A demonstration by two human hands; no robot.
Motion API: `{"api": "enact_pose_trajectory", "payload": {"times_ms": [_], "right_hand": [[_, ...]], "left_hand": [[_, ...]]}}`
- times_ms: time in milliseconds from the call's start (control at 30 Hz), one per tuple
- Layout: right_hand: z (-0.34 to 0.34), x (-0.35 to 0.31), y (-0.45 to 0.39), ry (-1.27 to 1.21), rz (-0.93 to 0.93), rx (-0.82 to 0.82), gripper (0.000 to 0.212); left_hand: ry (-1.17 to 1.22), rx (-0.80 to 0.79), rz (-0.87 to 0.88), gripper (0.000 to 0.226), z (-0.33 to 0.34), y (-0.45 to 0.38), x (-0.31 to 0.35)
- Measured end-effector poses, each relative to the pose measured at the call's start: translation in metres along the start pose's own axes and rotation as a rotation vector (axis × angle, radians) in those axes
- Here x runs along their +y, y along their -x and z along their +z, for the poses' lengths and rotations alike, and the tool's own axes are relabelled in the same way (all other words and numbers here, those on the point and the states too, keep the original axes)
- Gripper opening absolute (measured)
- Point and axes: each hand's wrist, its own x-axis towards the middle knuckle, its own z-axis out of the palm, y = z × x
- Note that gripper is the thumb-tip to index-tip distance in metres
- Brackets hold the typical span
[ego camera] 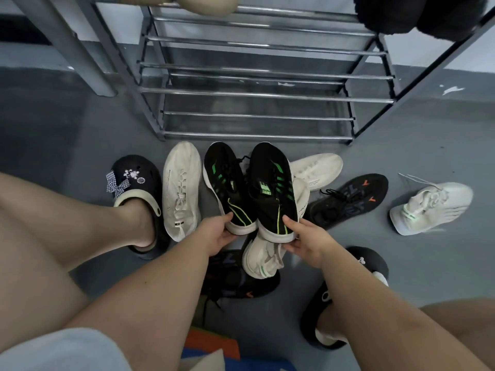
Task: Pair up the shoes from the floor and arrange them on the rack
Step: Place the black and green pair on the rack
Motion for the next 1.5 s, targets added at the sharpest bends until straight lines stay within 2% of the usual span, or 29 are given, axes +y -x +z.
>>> {"api": "enact_pose_trajectory", "payload": {"times_ms": [167,367,467,700,833,1167,1267,1400,1500], "right_hand": [[0.001,-0.002,0.021,-0.033,-0.038,0.014,0.018],[-0.005,-0.006,0.045,-0.055,-0.064,-0.030,0.022],[-0.010,-0.009,0.055,-0.109,-0.083,-0.040,0.024],[-0.014,-0.020,0.077,-0.202,-0.201,-0.009,0.020],[-0.016,-0.023,0.080,-0.192,-0.247,-0.005,0.028],[-0.015,-0.042,0.084,-0.088,-0.355,-0.009,0.029],[-0.016,-0.039,0.084,-0.117,-0.324,-0.033,0.028],[-0.018,-0.035,0.082,-0.155,-0.268,-0.073,0.042],[-0.018,-0.036,0.084,-0.172,-0.263,-0.080,0.042]], "left_hand": [[-0.041,-0.090,0.063,0.039,0.001,0.021,0.010],[-0.148,-0.270,0.007,0.028,-0.024,0.046,0.013],[-0.212,-0.329,0.034,0.023,-0.022,0.058,0.020],[-0.161,-0.431,0.116,0.026,-0.003,0.073,0.026],[-0.222,-0.461,0.169,0.029,0.002,0.077,0.034],[-0.325,-0.521,0.237,0.037,0.009,0.093,0.055],[-0.362,-0.533,0.234,0.041,0.008,0.096,0.057],[-0.379,-0.549,0.236,0.046,0.006,0.098,0.059],[-0.369,-0.564,0.242,0.049,0.005,0.102,0.059]]}}
